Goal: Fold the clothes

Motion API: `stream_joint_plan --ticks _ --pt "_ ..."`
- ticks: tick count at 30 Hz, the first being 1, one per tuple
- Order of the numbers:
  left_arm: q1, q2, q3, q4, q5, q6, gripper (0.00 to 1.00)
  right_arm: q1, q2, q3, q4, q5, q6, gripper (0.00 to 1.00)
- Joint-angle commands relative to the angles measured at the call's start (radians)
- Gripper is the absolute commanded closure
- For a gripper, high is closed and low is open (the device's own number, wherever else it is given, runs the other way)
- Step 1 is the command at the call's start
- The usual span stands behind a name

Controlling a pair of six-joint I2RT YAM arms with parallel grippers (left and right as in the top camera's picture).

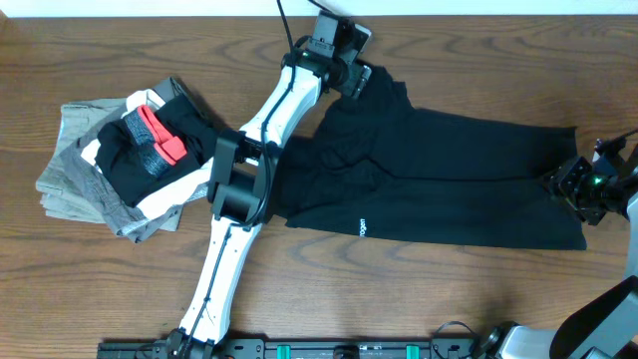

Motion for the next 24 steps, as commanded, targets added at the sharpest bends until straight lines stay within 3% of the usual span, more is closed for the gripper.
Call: stream_joint_plan --ticks 1,8,11,14,17,24 --pt "-0.012 0.011 0.016 0.023 0.028 -0.015 0.25 0.003 -0.015 0.019 -0.008 0.008 -0.018 0.58" --pt "-0.031 0.045 0.016 0.042 0.030 -0.014 0.36 0.003 -0.015 0.019 -0.045 0.015 -0.034 0.59" --pt "-0.032 0.046 0.016 0.044 0.030 -0.015 0.47 0.003 -0.015 0.019 -0.050 0.019 -0.041 0.59" --pt "-0.031 0.043 0.016 0.042 0.033 -0.015 0.74 0.003 -0.015 0.019 -0.049 0.019 -0.041 0.60" --pt "-0.031 0.027 0.016 0.029 0.037 -0.014 0.94 0.003 -0.015 0.019 -0.048 0.026 -0.041 0.60" --pt "-0.027 -0.114 0.016 -0.035 0.033 0.016 0.94 0.003 -0.015 0.019 0.024 0.063 -0.038 0.60"
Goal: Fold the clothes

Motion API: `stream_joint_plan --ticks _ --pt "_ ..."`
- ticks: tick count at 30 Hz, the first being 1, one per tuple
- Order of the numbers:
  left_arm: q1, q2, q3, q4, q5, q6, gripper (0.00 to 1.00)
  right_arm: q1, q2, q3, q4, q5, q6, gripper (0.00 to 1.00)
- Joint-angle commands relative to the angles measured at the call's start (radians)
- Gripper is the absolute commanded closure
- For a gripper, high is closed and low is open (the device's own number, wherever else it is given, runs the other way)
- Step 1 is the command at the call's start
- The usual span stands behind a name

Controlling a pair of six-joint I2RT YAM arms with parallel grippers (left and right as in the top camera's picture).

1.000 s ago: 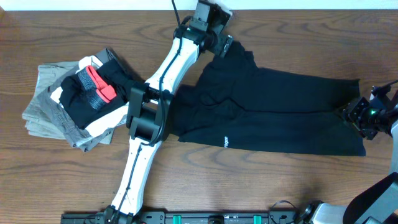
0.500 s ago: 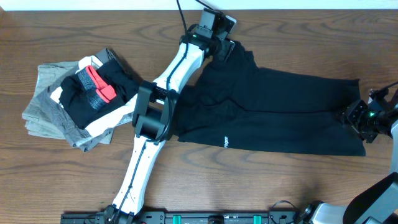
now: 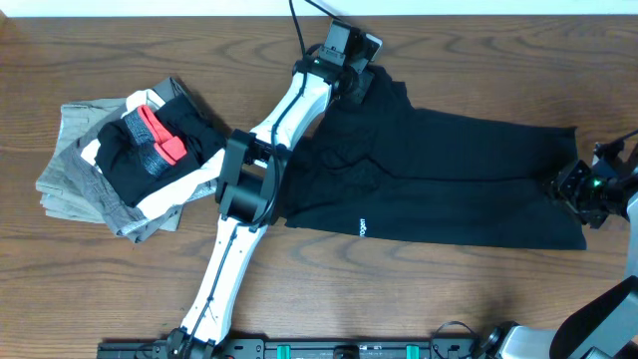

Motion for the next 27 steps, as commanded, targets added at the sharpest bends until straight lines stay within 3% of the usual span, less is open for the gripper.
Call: stream_joint_plan --ticks 1,12,20,23,27 --pt "0.007 -0.148 0.016 -0.039 0.010 0.027 0.94 0.003 -0.015 0.018 0.045 0.019 -0.005 0.60" --pt "-0.008 -0.323 0.016 -0.384 0.011 0.029 0.94 -0.001 0.014 0.018 0.313 0.026 0.071 0.62" --pt "-0.026 -0.324 0.016 -0.532 0.010 0.033 0.94 -0.016 0.216 0.024 0.522 0.043 0.088 0.64" --pt "-0.026 -0.324 0.016 -0.534 0.010 0.033 0.94 -0.021 0.304 0.035 0.612 0.040 0.087 0.54" --pt "-0.026 -0.324 0.016 -0.531 0.010 0.033 0.94 -0.022 0.402 0.060 0.745 0.016 0.087 0.50"
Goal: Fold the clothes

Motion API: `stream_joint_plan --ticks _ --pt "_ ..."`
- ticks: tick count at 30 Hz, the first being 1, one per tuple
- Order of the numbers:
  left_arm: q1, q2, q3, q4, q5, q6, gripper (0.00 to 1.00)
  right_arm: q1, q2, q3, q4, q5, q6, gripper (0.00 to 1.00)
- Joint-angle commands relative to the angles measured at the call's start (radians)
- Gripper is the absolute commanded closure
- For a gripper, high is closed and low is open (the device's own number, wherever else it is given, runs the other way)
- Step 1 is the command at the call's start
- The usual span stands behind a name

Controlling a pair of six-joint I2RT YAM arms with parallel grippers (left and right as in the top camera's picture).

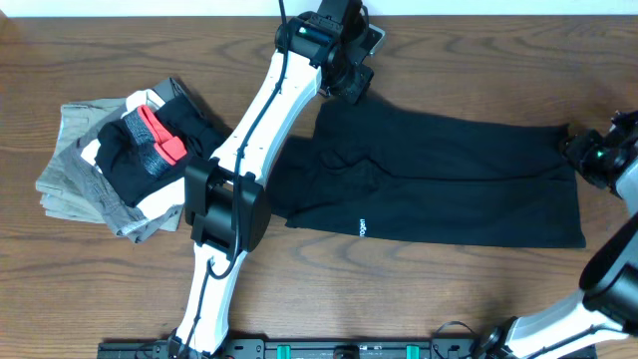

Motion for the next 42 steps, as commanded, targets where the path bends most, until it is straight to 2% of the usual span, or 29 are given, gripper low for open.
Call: stream_joint_plan --ticks 1,8,12,18,20,23,26,30,37,42 --pt "0.003 0.005 0.005 0.002 0.002 0.014 0.94 -0.003 0.055 0.046 0.075 -0.035 0.006 0.50" --pt "0.003 0.005 0.005 0.009 0.002 0.014 0.94 0.011 0.182 0.099 0.206 -0.061 0.032 0.48" --pt "0.002 0.005 0.005 0.012 0.002 0.014 0.94 0.024 0.244 0.134 0.219 -0.061 0.036 0.45" --pt "0.003 0.005 0.005 0.014 0.002 0.013 0.94 0.058 0.264 0.142 0.212 -0.070 0.035 0.47" --pt "0.003 0.005 0.005 0.018 0.002 0.013 0.94 0.068 0.264 0.142 0.195 -0.077 0.035 0.51" --pt "0.003 0.005 0.005 0.020 0.002 0.013 0.94 0.074 0.264 0.142 0.169 -0.110 0.035 0.68" --pt "0.003 0.005 0.005 0.020 0.002 0.014 0.94 0.073 0.264 0.145 0.156 -0.113 0.035 0.73" --pt "0.003 0.005 0.005 0.023 0.002 0.014 0.94 0.056 0.258 0.167 0.145 -0.113 0.035 0.99" --pt "0.003 -0.011 0.005 0.015 0.002 0.014 0.94 -0.003 0.145 0.174 0.118 -0.213 0.036 0.99" --pt "0.003 -0.053 0.005 -0.027 0.001 0.014 0.94 -0.043 0.022 0.174 0.014 -0.216 0.021 0.99"
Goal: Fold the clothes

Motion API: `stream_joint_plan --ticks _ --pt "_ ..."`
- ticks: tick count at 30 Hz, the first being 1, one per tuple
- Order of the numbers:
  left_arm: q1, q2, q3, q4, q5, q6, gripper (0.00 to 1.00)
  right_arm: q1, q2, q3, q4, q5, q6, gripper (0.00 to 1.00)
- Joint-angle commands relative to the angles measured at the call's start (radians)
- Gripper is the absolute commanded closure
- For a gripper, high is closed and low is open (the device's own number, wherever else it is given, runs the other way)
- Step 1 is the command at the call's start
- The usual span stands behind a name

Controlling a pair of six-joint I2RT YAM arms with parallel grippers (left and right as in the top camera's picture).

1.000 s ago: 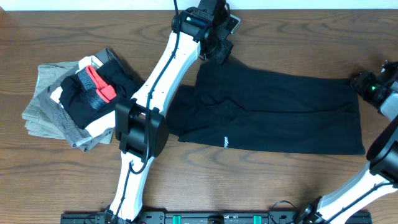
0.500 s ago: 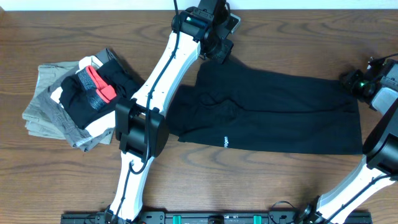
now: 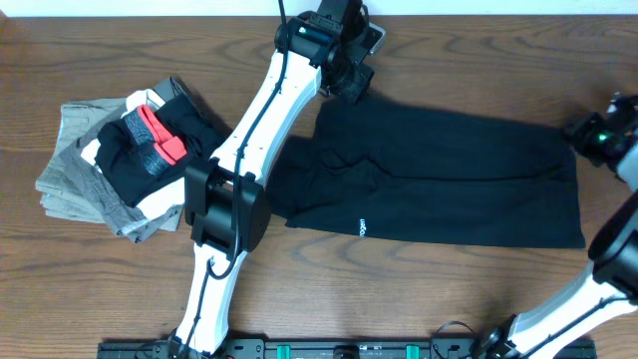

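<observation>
Black trousers point(image 3: 449, 184) lie flat across the table, waist to the left and leg hems to the right. My left gripper point(image 3: 351, 85) sits at the far corner of the waistband, shut on the cloth there. My right gripper point(image 3: 586, 135) is at the far corner of the upper leg's hem and seems shut on it; its fingers are dark against the black cloth. The far edge of the trousers runs straight between the two grippers. A small white logo point(image 3: 364, 226) shows near the front edge.
A stack of folded clothes point(image 3: 90, 184) in grey, white, black and red lies at the left. The left arm point(image 3: 254, 140) crosses the table from the near edge to the waistband. The far table edge lies just behind the left gripper.
My right gripper has moved a little further back and to the right at the hem corner. The left gripper and the trousers look almost unchanged.
At first my left gripper held the waistband corner and the right gripper was at the middle of the hem. The left gripper then moved back and left, drawing the waist corner with it, while the right gripper went to the far hem corner. The far edge now lies straighter.
</observation>
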Motion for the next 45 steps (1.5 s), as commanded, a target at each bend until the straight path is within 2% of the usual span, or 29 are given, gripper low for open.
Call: stream_joint_plan --ticks 1,9,18,21,22,23,26,29,37,45 --pt "0.003 -0.058 0.005 -0.034 0.002 0.014 0.94 -0.031 -0.132 0.021 -0.055 -0.024 -0.017 0.99" --pt "0.003 -0.069 0.005 -0.220 0.002 0.014 0.92 -0.055 -0.258 0.021 -0.304 0.050 -0.069 0.99" --pt "0.003 -0.073 0.005 -0.473 0.002 0.013 0.94 -0.055 -0.303 0.021 -0.565 0.172 -0.104 0.99" --pt "0.003 -0.073 0.004 -0.504 0.002 0.013 0.94 -0.055 -0.304 0.021 -0.635 0.209 -0.104 0.99" --pt "0.002 -0.073 0.004 -0.493 0.002 0.014 0.87 -0.055 -0.304 0.021 -0.645 0.214 -0.105 0.99" --pt "0.002 -0.073 0.004 -0.473 0.002 0.018 0.68 -0.055 -0.304 0.021 -0.648 0.214 -0.117 0.99" --pt "0.002 -0.071 -0.017 -0.369 0.000 0.082 0.45 -0.054 -0.304 0.021 -0.642 0.206 -0.118 0.99" --pt "0.000 -0.068 -0.075 -0.201 -0.001 0.084 0.35 -0.051 -0.304 0.021 -0.631 0.201 -0.118 0.99" --pt "-0.010 -0.068 -0.252 0.066 -0.001 0.134 0.35 -0.050 -0.304 0.021 -0.608 0.174 -0.117 0.99" --pt "-0.015 -0.067 -0.369 0.108 0.003 0.206 0.39 -0.050 -0.304 0.021 -0.603 0.172 -0.118 0.99"
